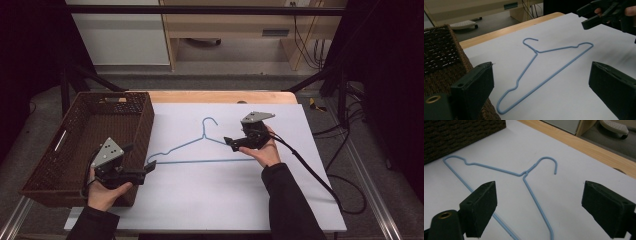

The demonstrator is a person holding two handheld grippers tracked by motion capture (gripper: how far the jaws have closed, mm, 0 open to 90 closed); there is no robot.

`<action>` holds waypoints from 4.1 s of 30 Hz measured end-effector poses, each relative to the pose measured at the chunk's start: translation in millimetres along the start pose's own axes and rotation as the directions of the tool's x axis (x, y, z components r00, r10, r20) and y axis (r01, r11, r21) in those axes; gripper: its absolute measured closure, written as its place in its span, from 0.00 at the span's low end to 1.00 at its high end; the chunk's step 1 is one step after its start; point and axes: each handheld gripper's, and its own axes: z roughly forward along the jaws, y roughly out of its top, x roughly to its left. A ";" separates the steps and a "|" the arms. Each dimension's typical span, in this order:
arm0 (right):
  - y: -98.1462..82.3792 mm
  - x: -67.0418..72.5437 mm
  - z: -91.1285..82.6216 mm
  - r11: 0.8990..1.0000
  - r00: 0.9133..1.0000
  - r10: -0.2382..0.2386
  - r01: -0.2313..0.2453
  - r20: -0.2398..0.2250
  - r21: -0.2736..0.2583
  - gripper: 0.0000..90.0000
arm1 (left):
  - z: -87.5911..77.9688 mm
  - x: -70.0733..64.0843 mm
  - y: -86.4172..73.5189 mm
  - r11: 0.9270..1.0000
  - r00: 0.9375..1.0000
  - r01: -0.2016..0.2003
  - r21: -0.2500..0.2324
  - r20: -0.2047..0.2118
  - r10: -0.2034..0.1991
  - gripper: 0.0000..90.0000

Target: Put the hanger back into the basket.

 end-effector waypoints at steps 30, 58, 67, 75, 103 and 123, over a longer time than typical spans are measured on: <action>-24.0 -7.2 88.3 0.975 0.999 -0.047 0.052 -0.025 0.218 0.53 | -2.2 1.8 0.5 1.000 1.000 -0.003 -0.003 0.000 0.003 0.06; -25.5 -5.6 88.3 0.947 0.993 -0.074 0.097 -0.086 0.305 0.96 | -1.8 -0.4 0.8 1.000 1.000 -0.010 0.003 0.003 0.010 0.07; -28.0 -6.4 82.1 0.945 0.995 -0.043 0.069 -0.087 0.319 0.95 | -1.5 -1.2 0.8 1.000 1.000 -0.011 0.002 0.004 0.011 0.08; -29.8 -7.4 84.7 0.950 0.993 -0.045 0.078 -0.113 0.302 0.91 | 0.5 -2.1 0.4 1.000 1.000 -0.010 0.007 0.010 0.010 0.08; -21.3 -4.0 53.1 0.973 0.975 -0.123 0.155 -0.185 0.172 0.98 | 22.4 -21.4 17.7 0.999 0.999 -0.017 0.029 0.043 0.016 0.09; -17.0 9.9 28.8 0.970 0.966 -0.195 0.216 -0.172 0.113 0.98 | 89.1 -32.2 45.9 0.995 0.996 0.062 0.075 0.060 -0.066 0.11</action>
